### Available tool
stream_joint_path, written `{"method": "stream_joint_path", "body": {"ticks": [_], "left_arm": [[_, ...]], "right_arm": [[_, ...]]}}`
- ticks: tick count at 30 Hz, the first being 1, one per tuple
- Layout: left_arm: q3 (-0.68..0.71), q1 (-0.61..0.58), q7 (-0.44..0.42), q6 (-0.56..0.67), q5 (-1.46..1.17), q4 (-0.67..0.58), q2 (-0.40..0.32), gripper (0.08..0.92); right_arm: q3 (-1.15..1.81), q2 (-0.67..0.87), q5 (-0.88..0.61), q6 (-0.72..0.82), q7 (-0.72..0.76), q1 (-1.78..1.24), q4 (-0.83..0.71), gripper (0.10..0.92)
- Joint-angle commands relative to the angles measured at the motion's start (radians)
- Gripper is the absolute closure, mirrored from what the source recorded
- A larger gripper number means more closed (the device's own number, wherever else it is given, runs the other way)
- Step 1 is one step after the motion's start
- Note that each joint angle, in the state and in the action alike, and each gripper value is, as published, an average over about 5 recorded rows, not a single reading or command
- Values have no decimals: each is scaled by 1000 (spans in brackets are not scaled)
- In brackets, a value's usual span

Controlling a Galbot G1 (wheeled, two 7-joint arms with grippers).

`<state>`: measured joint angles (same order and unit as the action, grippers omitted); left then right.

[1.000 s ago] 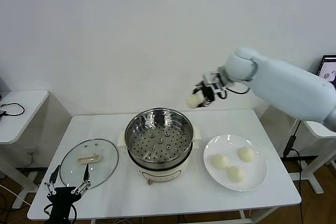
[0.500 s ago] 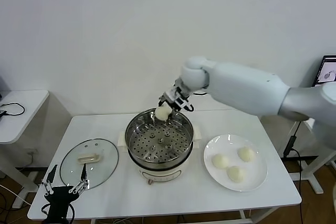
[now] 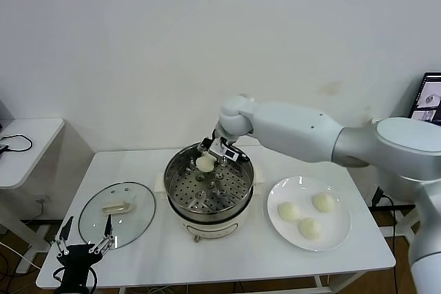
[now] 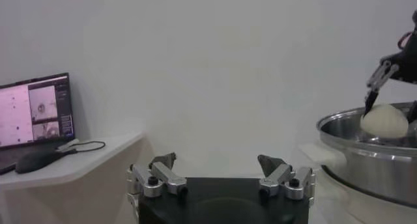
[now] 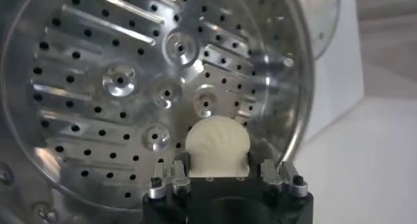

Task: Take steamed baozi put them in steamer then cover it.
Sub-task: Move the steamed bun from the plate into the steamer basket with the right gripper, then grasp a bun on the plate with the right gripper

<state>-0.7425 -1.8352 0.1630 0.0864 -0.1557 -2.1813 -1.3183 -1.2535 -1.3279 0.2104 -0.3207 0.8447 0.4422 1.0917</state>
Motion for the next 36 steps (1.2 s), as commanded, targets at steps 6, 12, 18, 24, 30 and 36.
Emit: {"method": "stream_joint_path", "body": {"ticks": [6,12,18,24,30,36], "left_arm": [[-1,3,0,0,1,3,3,177],[-1,0,1,0,3,-6,2,177],[-1,-8,1,-1,5,-18,2,177],[-1,-14,4,-19,2,-37,5,177],[-2,-16,18,-104,-13,-77,17,177],[-10,-4,17,-153,-21,-105,36,177]], "right_arm": [[14,-70,183,-143,-61,-46,-147,463],[18,-70,151,-143,-66,-37,-149,355],[0,-3,-115,-4,10,60,-14,216],[-11,162,-353,350,121,190,221,203],[8,403,-410,655,118,236,398,203],[5,649,-456,760,109,228,580,202]]}}
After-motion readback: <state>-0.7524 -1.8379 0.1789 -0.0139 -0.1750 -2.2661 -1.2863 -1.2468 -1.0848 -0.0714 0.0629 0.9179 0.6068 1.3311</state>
